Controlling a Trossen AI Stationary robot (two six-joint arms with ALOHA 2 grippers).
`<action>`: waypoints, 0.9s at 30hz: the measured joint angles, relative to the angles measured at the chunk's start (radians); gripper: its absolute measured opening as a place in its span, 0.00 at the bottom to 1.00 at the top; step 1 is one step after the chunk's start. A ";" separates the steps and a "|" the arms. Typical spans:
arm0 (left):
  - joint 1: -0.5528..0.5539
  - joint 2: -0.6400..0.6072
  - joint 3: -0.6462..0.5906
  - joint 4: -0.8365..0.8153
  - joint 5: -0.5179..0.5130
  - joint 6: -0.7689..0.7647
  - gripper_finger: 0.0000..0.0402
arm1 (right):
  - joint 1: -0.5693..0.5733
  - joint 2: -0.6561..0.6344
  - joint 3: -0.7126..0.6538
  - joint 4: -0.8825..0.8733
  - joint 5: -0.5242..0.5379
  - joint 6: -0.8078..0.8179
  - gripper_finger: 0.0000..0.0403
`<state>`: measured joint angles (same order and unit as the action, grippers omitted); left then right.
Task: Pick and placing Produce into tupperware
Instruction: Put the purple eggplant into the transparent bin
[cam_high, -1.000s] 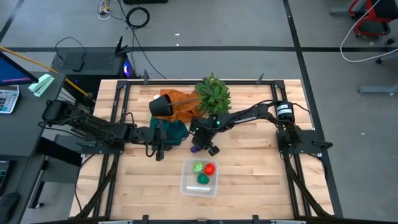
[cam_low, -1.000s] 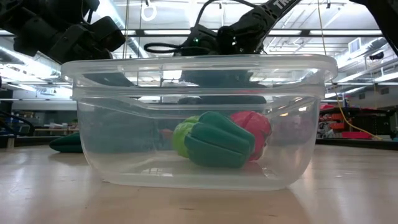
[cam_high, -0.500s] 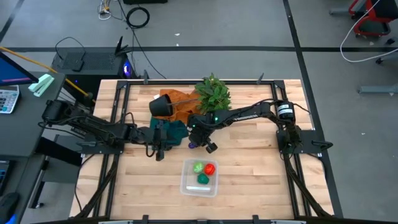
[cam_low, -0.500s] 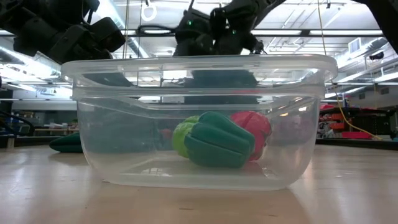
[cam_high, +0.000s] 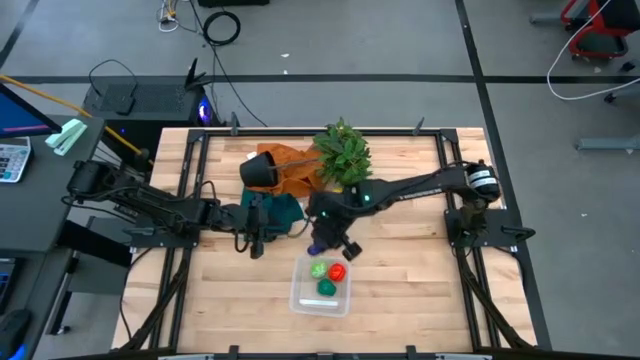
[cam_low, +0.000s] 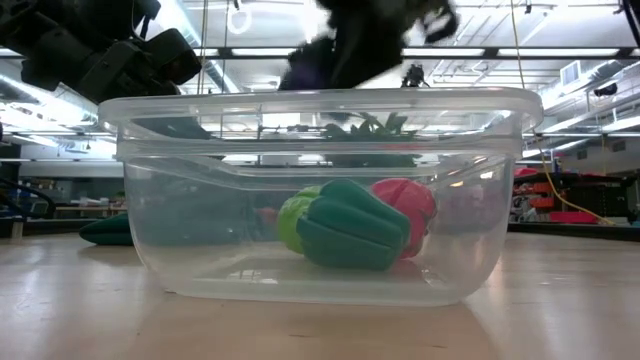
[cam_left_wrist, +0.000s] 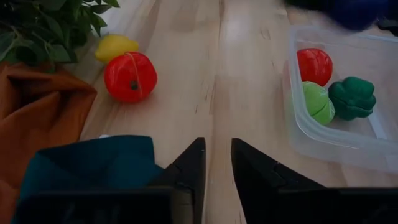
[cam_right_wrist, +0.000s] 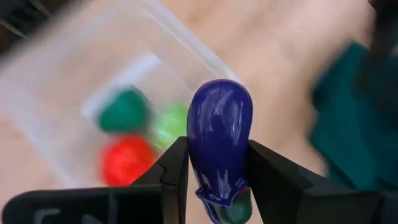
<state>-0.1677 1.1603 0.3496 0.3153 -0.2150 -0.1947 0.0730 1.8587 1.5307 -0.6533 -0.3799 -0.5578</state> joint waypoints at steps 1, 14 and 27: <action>0.000 0.000 0.000 0.000 0.000 0.000 0.20 | 0.019 -0.002 0.000 0.009 -0.015 0.012 0.25; 0.000 0.000 0.000 0.008 0.000 -0.001 0.20 | 0.135 0.090 -0.001 0.188 -0.031 -0.017 0.25; -0.074 0.000 0.000 0.022 0.020 -0.056 0.19 | 0.182 0.143 -0.002 0.265 0.019 -0.268 0.28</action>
<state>-0.2414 1.1599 0.3496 0.3377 -0.1950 -0.2508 0.2547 2.0013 1.5291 -0.3885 -0.3609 -0.8254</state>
